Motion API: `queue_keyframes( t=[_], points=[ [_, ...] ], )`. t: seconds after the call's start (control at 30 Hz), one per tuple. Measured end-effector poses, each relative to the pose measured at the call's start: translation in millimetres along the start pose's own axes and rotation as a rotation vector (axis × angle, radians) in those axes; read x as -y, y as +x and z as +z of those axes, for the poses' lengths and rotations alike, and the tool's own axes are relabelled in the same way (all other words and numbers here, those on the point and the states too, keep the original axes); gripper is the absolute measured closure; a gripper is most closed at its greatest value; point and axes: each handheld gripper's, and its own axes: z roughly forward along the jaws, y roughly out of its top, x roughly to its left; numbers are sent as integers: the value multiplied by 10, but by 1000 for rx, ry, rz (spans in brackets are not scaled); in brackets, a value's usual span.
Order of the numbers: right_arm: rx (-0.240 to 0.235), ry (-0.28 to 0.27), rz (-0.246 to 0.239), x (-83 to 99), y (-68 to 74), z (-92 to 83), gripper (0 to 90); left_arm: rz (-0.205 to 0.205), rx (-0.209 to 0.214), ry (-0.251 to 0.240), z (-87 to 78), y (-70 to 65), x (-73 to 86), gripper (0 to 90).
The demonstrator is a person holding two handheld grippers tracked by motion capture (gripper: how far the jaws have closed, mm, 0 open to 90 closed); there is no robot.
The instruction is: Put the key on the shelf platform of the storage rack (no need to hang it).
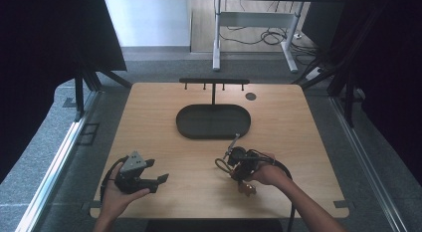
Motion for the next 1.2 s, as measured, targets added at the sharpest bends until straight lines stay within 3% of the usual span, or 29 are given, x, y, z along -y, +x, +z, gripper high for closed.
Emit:
queue_keyframes(
  t=[1.2],
  points=[
    [66, -99, -20, -43, -46, -659, 671, 3, 4, 0, 14, -26, -12, 266]
  ],
)
